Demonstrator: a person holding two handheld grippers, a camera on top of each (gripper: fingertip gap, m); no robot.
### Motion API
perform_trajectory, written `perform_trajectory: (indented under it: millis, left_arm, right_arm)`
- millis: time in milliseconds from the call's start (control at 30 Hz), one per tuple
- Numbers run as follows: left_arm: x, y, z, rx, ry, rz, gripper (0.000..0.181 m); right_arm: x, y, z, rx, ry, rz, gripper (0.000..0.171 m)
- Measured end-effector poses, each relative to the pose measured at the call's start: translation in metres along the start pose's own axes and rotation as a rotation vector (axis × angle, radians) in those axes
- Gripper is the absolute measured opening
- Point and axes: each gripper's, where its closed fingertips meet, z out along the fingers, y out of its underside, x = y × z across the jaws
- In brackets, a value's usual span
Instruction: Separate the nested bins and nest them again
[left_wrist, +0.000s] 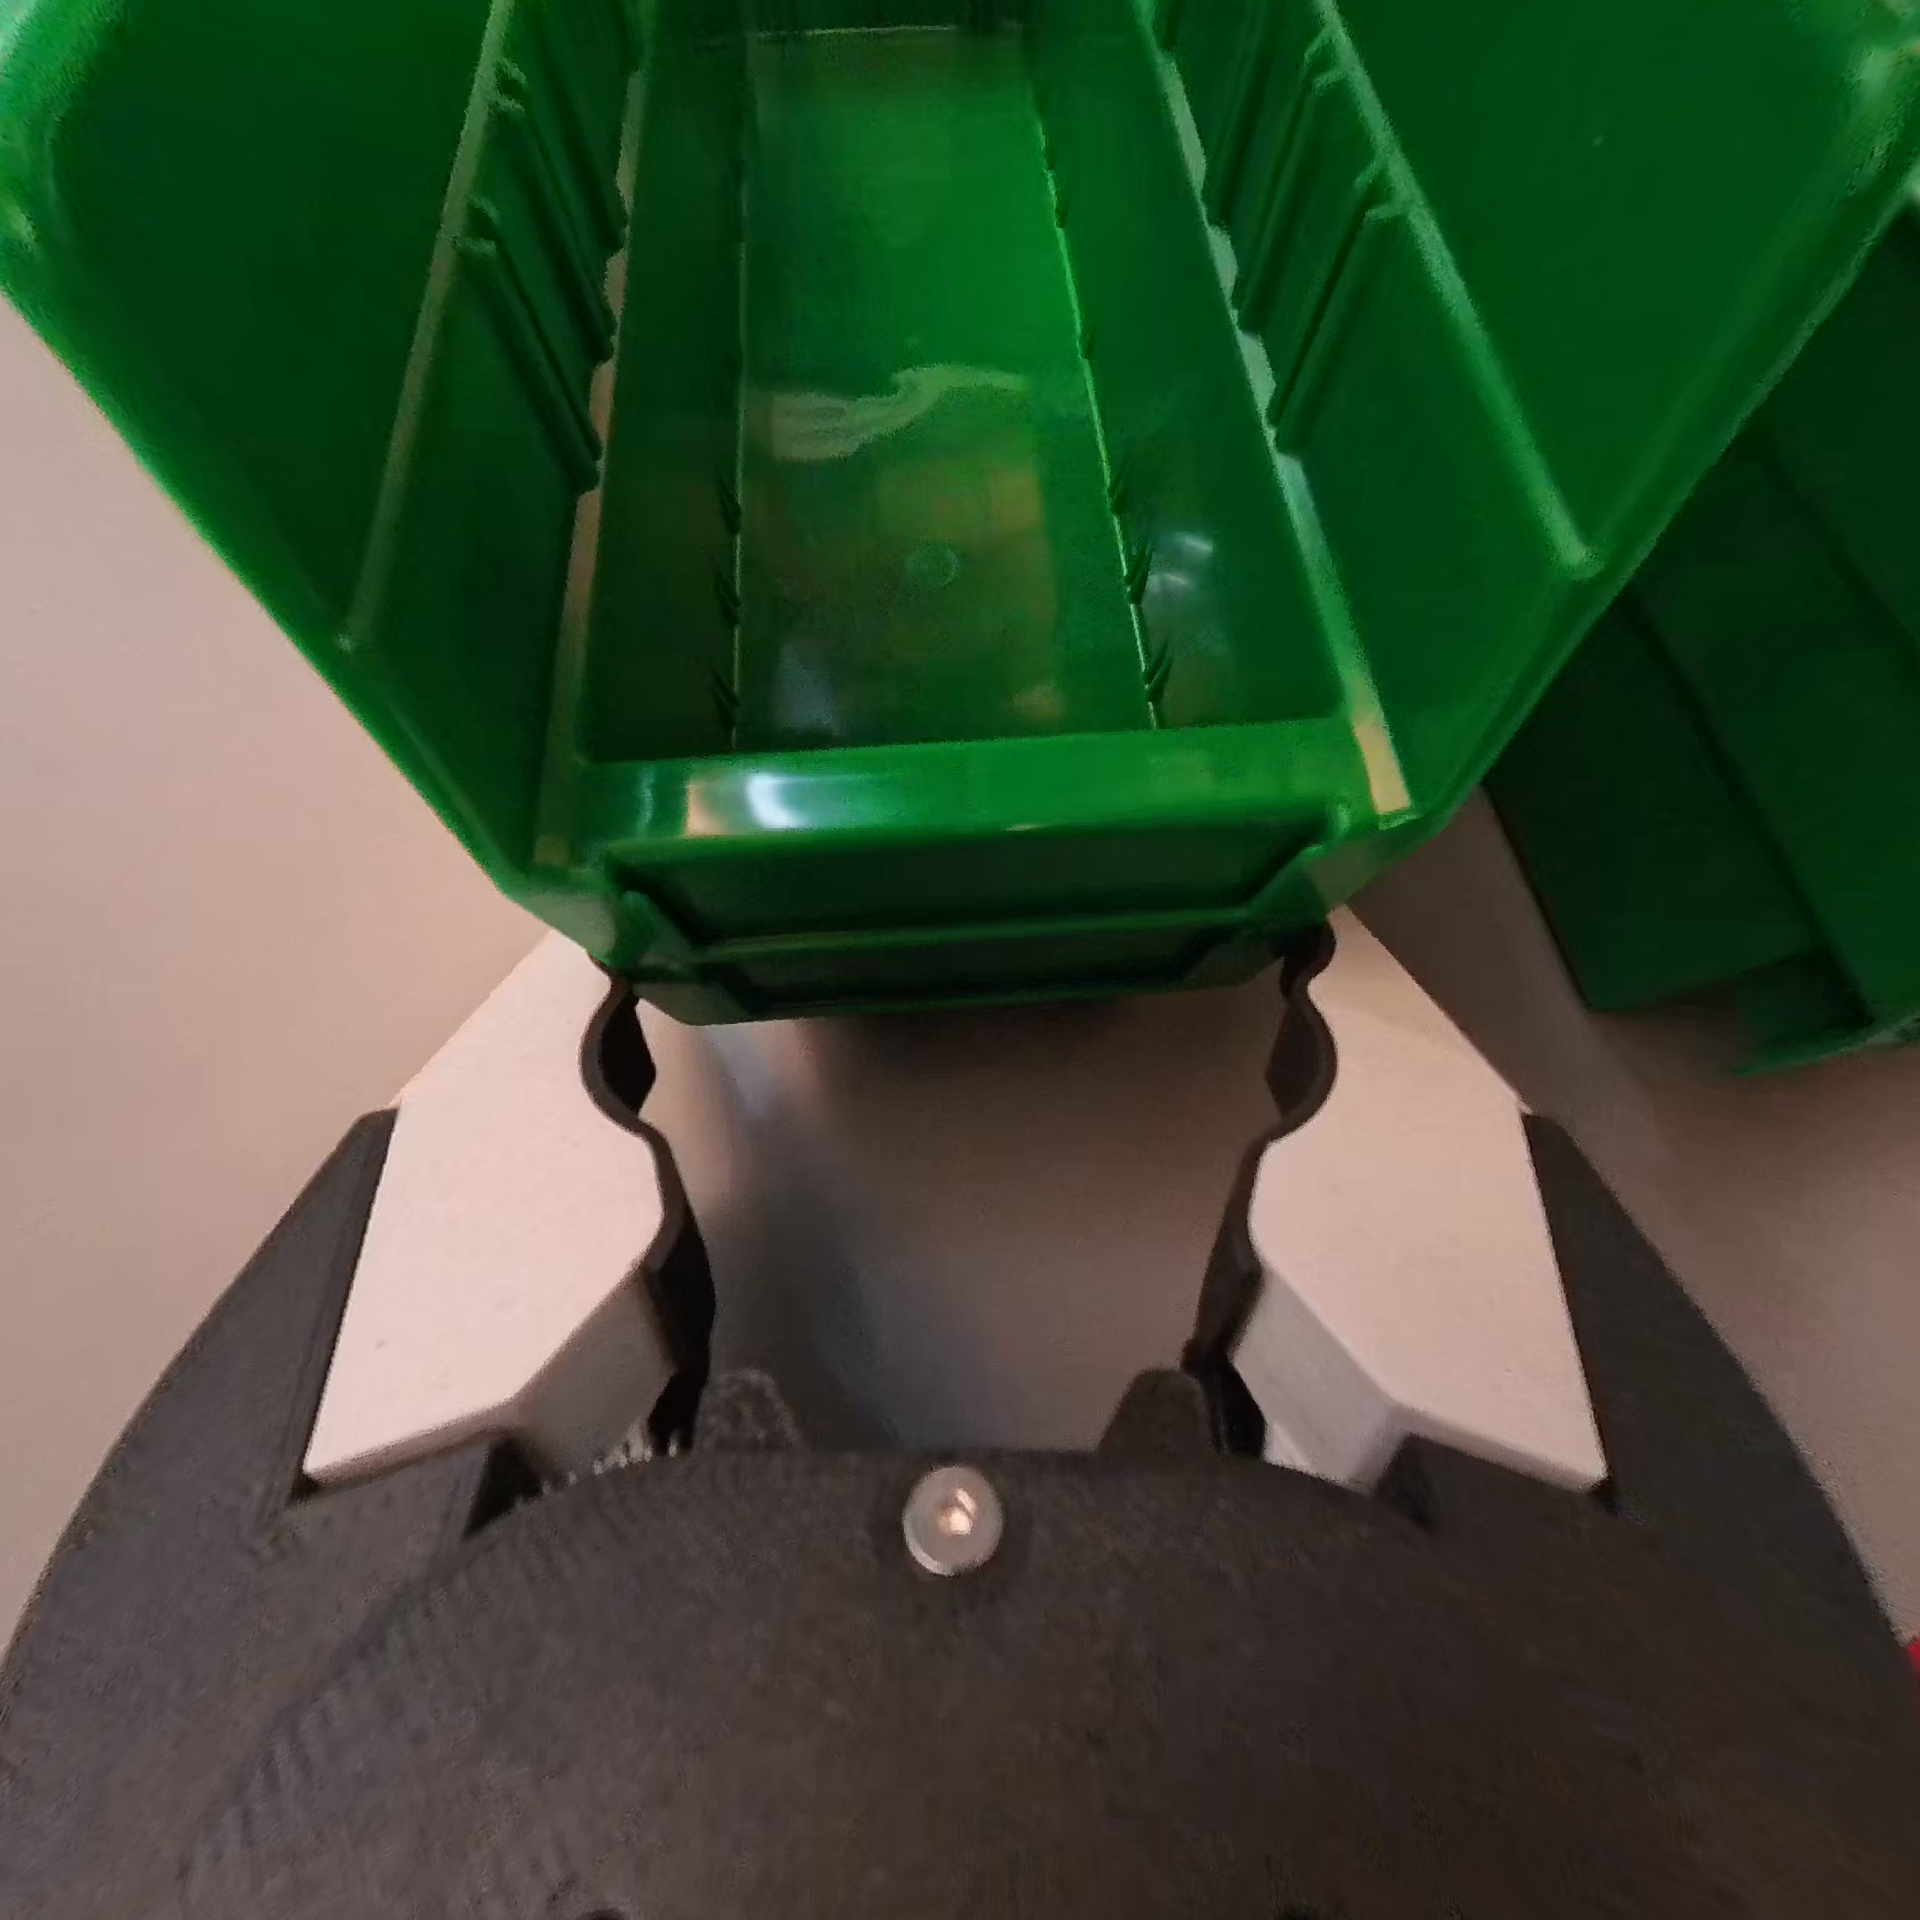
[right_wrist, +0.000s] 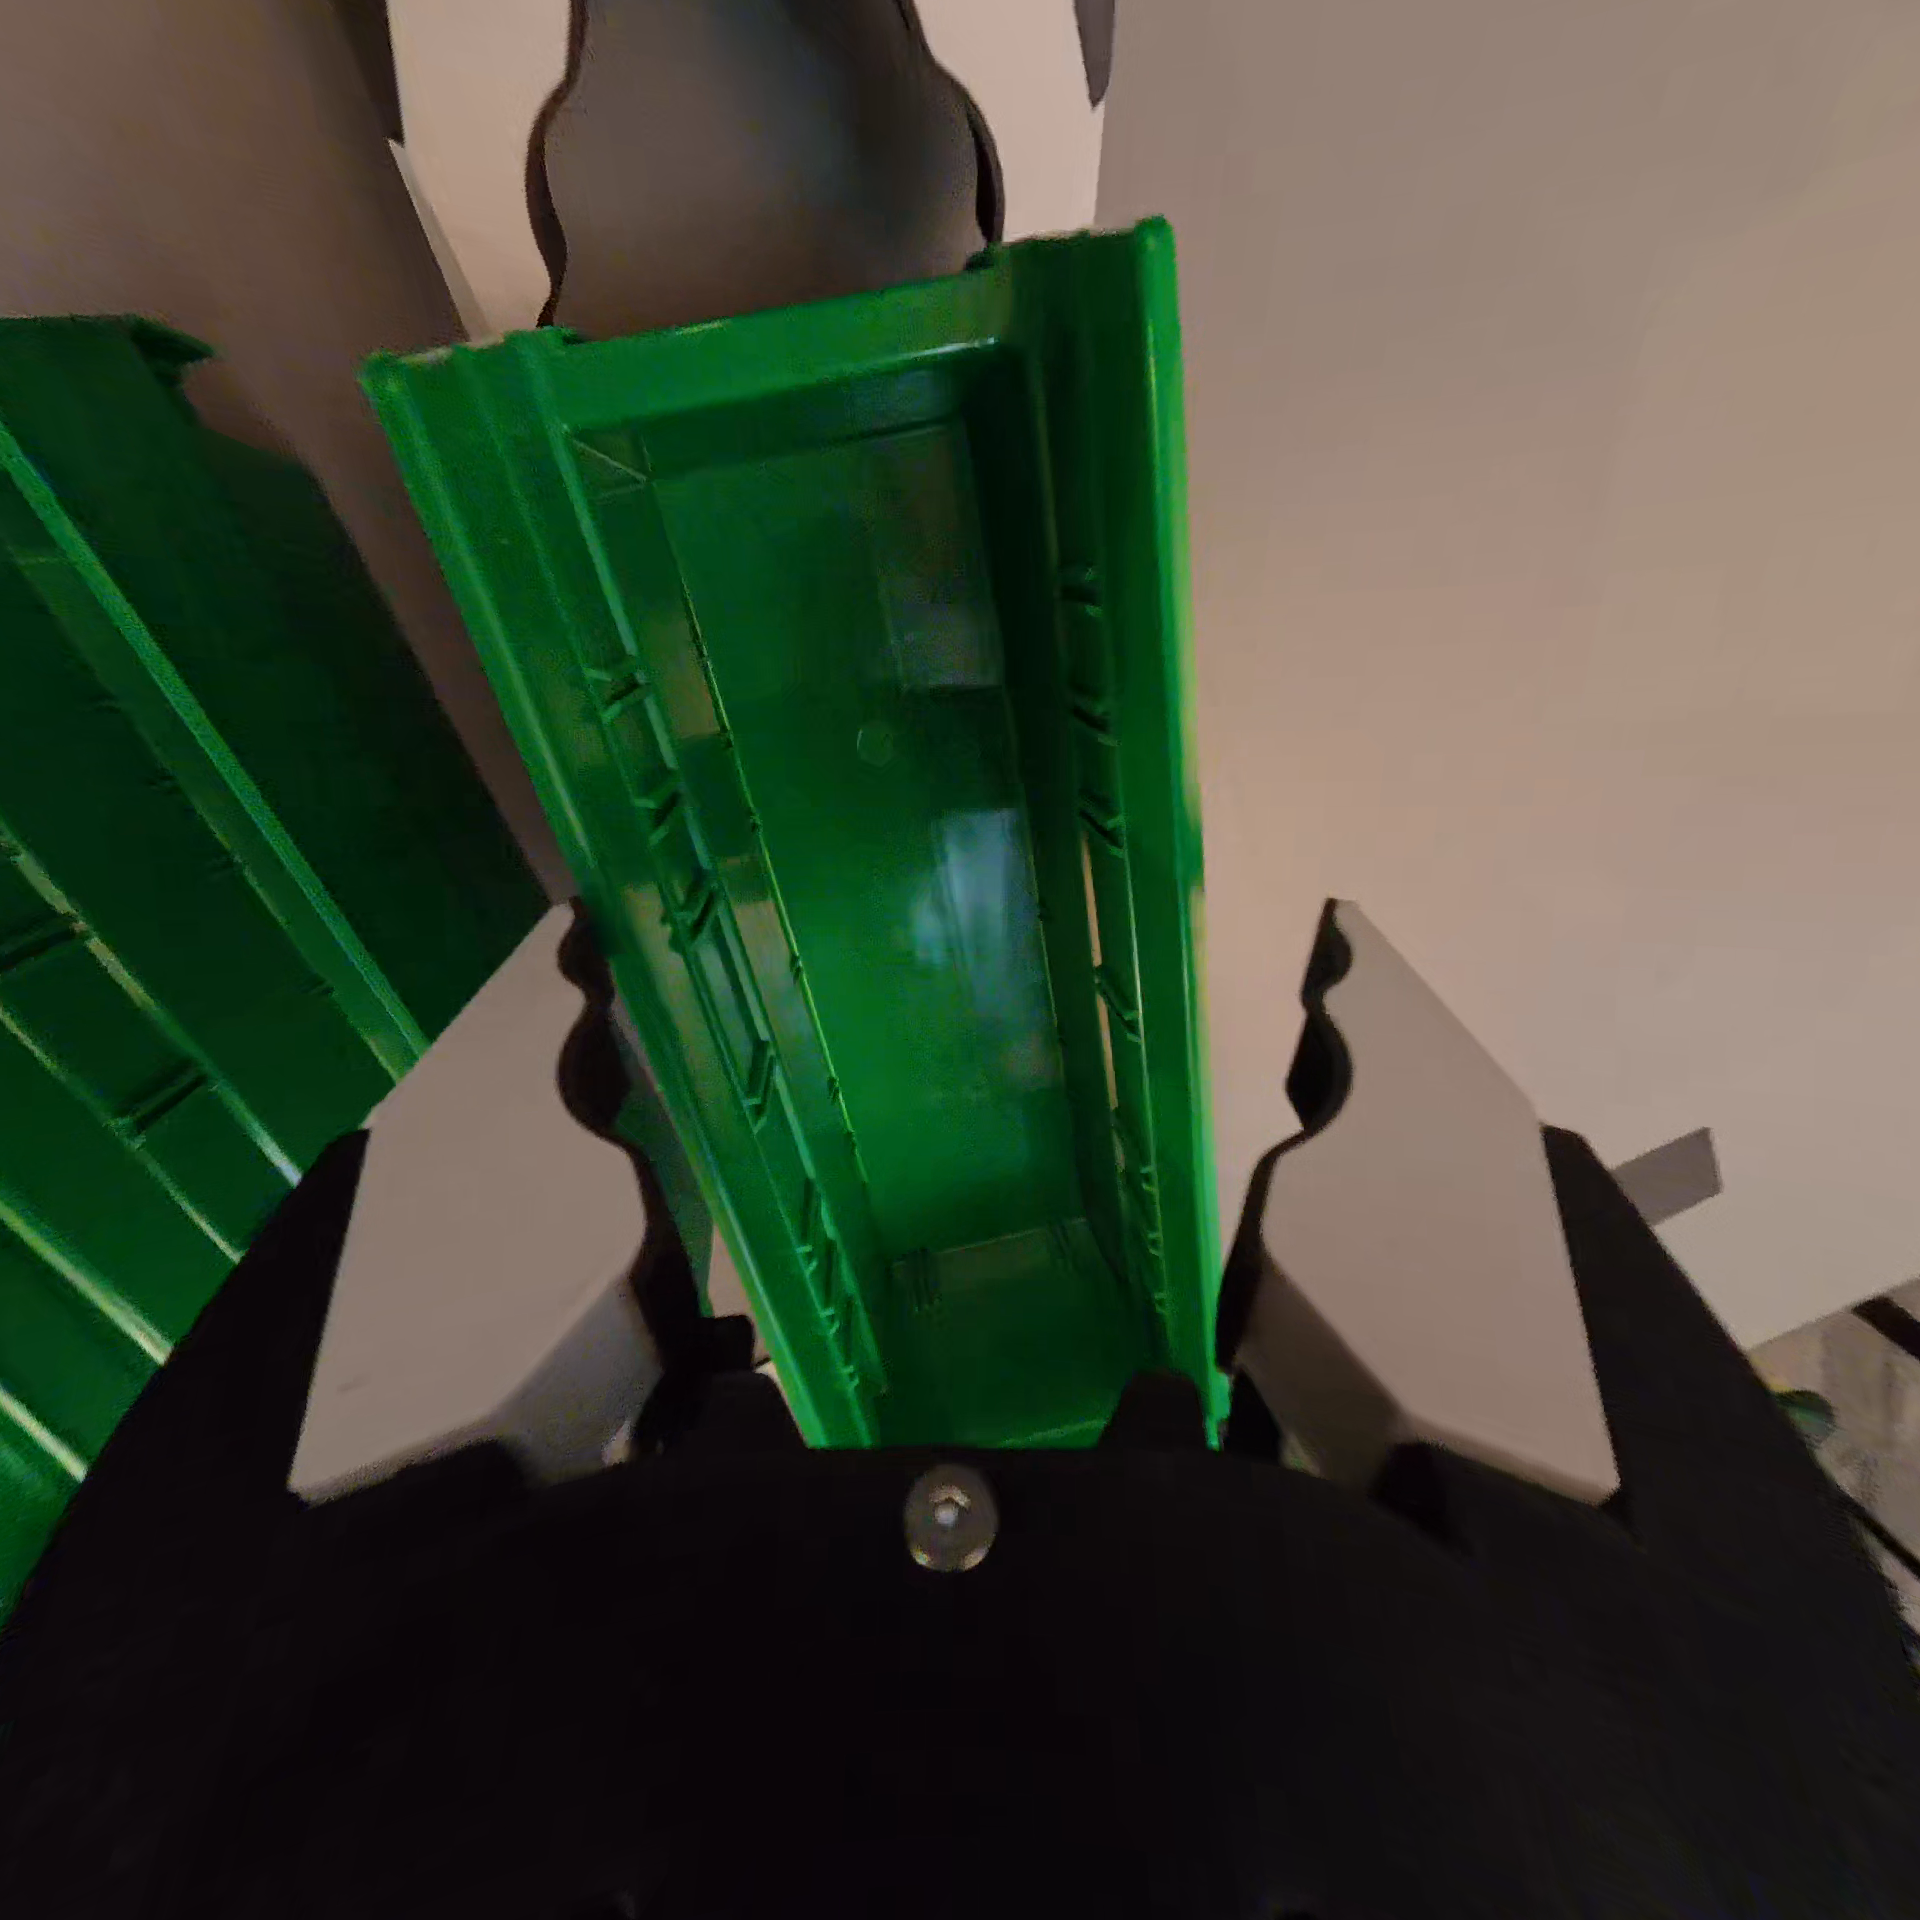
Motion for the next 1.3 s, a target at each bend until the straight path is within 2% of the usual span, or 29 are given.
perform_trajectory:
  millis: [67,133,333,467,533,700,900,1100,1300]
  left_arm:
    - [0.000,0.000,0.000,0.000,0.000,0.001,0.121]
    - [0.000,0.000,0.000,0.000,0.000,0.001,0.120]
    - [0.000,0.000,0.000,-0.002,0.000,0.003,0.121]
    - [0.000,0.001,0.000,-0.004,-0.003,0.007,0.120]
    - [0.000,0.001,0.000,-0.004,-0.003,0.007,0.120]
    - [0.000,0.001,0.000,-0.006,0.000,0.004,0.120]
    - [0.001,0.002,0.000,-0.018,0.007,0.004,0.120]
    - [0.001,0.003,0.002,-0.032,0.011,0.007,0.120]
    - [0.002,0.002,0.001,-0.018,0.016,0.007,0.121]
  right_arm:
    - [0.000,0.003,0.004,-0.019,-0.037,0.006,0.137]
    - [0.002,0.015,0.003,-0.069,-0.056,0.003,0.137]
    - [-0.003,0.045,0.002,-0.107,-0.124,0.040,0.121]
    - [-0.007,0.043,0.001,-0.111,-0.109,0.000,0.109]
    - [-0.006,0.042,0.000,-0.113,-0.098,-0.004,0.097]
    - [-0.007,0.041,-0.003,-0.111,-0.048,-0.024,0.088]
    - [-0.008,0.035,-0.010,-0.110,-0.018,-0.027,0.083]
    - [-0.008,0.030,-0.016,-0.095,-0.015,-0.029,0.085]
    - [-0.006,0.032,-0.012,-0.001,-0.039,0.017,0.084]
